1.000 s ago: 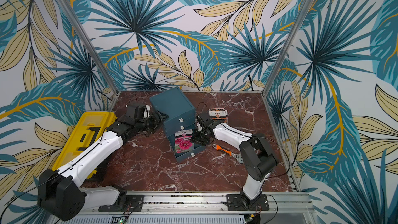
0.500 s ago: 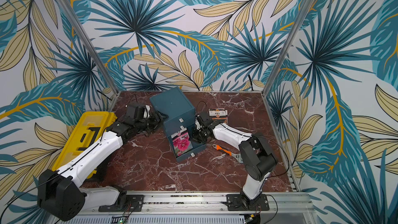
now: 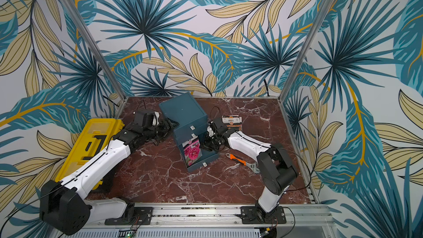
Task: Take the seed bags out of the drawer
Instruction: Pick up the seed packet from the drawer, then place the seed packet at the center of the board.
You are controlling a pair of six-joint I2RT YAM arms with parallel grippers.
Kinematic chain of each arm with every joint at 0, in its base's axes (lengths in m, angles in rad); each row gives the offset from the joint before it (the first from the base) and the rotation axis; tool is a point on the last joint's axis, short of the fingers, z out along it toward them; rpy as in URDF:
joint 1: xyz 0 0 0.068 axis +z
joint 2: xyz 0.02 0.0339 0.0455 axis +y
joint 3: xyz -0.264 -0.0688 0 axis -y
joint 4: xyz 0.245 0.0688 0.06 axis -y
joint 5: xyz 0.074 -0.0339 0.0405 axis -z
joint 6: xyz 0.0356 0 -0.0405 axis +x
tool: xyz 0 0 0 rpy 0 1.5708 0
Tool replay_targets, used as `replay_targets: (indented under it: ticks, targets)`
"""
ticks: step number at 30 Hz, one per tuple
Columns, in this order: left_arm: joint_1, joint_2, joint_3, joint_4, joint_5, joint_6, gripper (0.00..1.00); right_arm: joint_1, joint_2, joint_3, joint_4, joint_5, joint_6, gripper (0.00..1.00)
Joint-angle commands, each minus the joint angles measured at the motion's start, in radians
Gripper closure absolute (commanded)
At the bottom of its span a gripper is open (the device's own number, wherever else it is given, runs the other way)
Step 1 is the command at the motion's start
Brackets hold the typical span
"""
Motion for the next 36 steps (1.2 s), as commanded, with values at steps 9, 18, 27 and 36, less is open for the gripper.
replay_targets:
  ticks: [9, 18, 27, 36]
  targets:
    - [-0.012, 0.020, -0.029, -0.062, 0.000, 0.011, 0.34, -0.103, -0.128, 0.040, -0.194, -0.076, -0.083, 1.00]
    - [-0.011, 0.028, -0.023, -0.060, -0.001, 0.009, 0.34, -0.229, -0.275, 0.007, -0.298, -0.162, -0.169, 1.00]
    - [-0.011, 0.032, -0.016, -0.064, 0.001, 0.011, 0.34, -0.402, -0.321, 0.075, -0.369, -0.197, -0.259, 1.00]
    - [-0.011, 0.038, -0.012, -0.065, 0.002, 0.013, 0.34, -0.528, -0.143, 0.231, -0.366, -0.193, -0.325, 1.00]
